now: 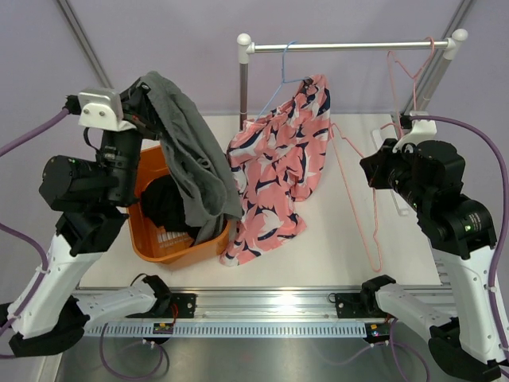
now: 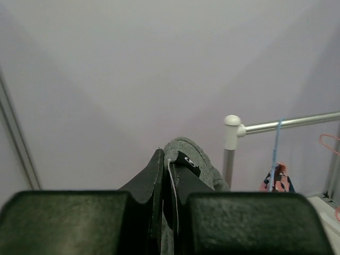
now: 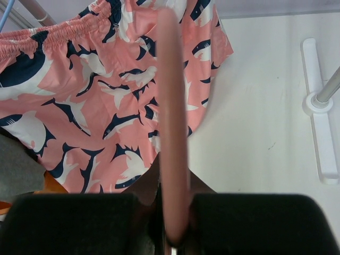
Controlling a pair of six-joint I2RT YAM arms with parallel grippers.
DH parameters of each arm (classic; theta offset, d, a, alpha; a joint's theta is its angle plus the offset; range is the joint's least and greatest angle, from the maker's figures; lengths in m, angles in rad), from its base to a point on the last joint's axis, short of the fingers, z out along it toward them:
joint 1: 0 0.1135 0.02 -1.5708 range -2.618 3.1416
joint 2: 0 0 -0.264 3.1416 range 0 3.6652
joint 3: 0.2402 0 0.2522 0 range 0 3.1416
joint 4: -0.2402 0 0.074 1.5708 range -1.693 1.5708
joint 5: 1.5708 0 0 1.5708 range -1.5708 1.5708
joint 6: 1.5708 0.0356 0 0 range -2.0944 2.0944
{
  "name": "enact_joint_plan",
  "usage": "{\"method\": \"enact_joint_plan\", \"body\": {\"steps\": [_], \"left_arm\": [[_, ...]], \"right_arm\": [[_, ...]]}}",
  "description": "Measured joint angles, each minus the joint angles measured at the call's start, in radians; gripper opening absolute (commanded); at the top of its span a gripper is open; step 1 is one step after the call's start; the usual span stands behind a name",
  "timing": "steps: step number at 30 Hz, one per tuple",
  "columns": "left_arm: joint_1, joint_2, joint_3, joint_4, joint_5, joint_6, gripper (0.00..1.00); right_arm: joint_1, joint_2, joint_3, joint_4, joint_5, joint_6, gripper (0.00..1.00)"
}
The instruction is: Remove the shorts from the hanger
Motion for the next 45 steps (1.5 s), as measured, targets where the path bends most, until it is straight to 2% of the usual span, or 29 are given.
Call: {"method": "enact_joint_plan", "body": {"steps": [4, 8, 13, 18, 22, 26, 27, 29, 30, 31, 35, 40, 45], "left_arm": [[0.187, -0.003, 0.018, -0.057, 0.058, -0.137, 0.0], [0.28, -0.012, 0.029, -0.098, 0.106, -0.233, 0.0], [0.295, -0.029, -0.007, -0.119, 0.15, -0.333, 0.0], [0.295, -0.1, -0.217, -0.105, 0.121, -0.467, 0.0], [0.295, -0.148, -0.389, -0.182, 0.019, -0.614, 0.01], [0.295, -0.231, -0.524, -0.308, -0.058, -0.763, 0.17], [0.296, -0.252, -0.543, -0.337, -0.064, -0.798, 0.34], [0.297, -0.295, -0.584, -0.377, -0.062, -0.861, 0.6], [0.297, -0.316, -0.6, -0.399, -0.05, -0.889, 0.87], [0.297, -0.33, -0.609, -0.416, -0.034, -0.902, 0.97], [0.297, -0.34, -0.616, -0.492, 0.072, -0.932, 0.99], [0.297, -0.32, -0.562, -0.623, 0.201, -0.88, 0.99], [0.297, -0.35, -0.552, -0.688, 0.271, -0.845, 0.99]], "right_arm": [[0.0, -0.004, 0.0, -0.003, 0.0, 0.0, 0.0], [0.0, -0.005, 0.001, -0.005, 0.0, -0.001, 0.0], [0.0, -0.005, 0.001, -0.01, 0.0, -0.002, 0.0], [0.0, -0.003, 0.002, -0.01, -0.024, -0.011, 0.0], [0.0, 0.018, 0.018, -0.011, -0.036, -0.02, 0.0], [0.0, 0.036, 0.021, -0.008, -0.053, -0.022, 0.0], [0.0, 0.041, 0.021, -0.008, -0.053, -0.024, 0.0], [0.0, 0.049, 0.021, -0.007, -0.054, -0.028, 0.0], [0.0, 0.053, 0.021, -0.007, -0.054, -0.031, 0.0], [0.0, 0.055, 0.021, -0.006, -0.056, -0.034, 0.0], [0.0, 0.064, 0.023, -0.004, -0.088, -0.05, 0.0], [0.0, 0.066, 0.026, 0.0, -0.089, -0.079, 0.0], [0.0, 0.104, 0.071, 0.007, -0.05, -0.101, 0.0]]}}
